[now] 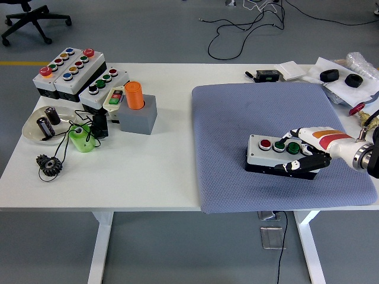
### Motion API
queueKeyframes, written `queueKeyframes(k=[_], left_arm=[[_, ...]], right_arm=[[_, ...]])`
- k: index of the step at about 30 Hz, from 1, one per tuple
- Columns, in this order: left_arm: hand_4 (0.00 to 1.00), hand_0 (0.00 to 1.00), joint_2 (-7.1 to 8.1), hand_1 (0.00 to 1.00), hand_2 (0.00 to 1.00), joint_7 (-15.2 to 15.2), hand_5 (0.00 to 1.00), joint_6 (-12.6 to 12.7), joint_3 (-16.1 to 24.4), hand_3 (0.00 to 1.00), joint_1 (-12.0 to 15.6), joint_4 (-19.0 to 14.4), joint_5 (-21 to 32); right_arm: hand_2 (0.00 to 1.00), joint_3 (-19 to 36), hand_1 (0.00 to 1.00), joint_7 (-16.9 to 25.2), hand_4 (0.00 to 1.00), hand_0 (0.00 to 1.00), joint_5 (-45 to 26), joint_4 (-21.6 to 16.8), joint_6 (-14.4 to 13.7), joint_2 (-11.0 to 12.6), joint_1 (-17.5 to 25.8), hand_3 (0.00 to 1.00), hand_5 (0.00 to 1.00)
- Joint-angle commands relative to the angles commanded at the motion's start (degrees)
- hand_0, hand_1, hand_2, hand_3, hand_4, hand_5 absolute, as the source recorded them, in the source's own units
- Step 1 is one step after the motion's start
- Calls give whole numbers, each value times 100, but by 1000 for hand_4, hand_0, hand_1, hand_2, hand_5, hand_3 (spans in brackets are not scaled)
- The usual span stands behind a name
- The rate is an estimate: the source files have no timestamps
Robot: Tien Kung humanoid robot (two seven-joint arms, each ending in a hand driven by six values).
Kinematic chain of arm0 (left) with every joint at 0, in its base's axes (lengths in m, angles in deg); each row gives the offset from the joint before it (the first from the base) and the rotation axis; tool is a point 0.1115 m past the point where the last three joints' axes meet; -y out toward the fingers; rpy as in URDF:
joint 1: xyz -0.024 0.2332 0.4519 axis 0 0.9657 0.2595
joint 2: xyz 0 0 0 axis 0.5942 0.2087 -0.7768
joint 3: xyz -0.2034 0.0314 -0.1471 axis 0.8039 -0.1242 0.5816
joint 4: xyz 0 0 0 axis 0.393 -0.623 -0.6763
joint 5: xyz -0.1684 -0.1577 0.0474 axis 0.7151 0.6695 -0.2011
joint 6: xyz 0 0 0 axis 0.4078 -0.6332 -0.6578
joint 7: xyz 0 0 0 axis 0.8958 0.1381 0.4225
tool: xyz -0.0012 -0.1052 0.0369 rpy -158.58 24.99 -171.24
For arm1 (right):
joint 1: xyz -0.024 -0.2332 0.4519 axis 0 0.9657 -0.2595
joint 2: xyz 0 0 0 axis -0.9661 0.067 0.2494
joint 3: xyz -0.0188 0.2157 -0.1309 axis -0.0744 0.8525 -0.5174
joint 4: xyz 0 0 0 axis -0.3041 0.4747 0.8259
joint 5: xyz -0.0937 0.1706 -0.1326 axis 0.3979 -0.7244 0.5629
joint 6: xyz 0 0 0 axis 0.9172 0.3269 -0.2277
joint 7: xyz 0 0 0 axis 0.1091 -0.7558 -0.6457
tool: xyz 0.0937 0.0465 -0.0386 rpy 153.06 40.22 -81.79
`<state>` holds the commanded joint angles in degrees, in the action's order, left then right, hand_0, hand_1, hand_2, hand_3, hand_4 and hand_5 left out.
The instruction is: Pick up the button,place it on the desk,press the button,press the button
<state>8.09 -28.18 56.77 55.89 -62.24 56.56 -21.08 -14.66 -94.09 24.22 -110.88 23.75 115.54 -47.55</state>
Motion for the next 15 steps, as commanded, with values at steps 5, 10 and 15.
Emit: queueKeyframes(k=[5,10,15], left_arm=[[278,599,-3,521,474,-2,968,-4,-16,466,2,-1,12],[278,599,-4,521,474,-3,969,-7,-12,467,2,-1,10],[278,599,-3,521,474,0,969,-8,-7,467,5,0,12]], right_arm=[[2,-33,2,-5,955,67,11,37,8,-11,-18,785,739],[2,-89,2,-19,954,67,47,56,18,-24,-34,784,740],[2,-109,2,-36,952,67,119,23,21,-19,-24,784,740]])
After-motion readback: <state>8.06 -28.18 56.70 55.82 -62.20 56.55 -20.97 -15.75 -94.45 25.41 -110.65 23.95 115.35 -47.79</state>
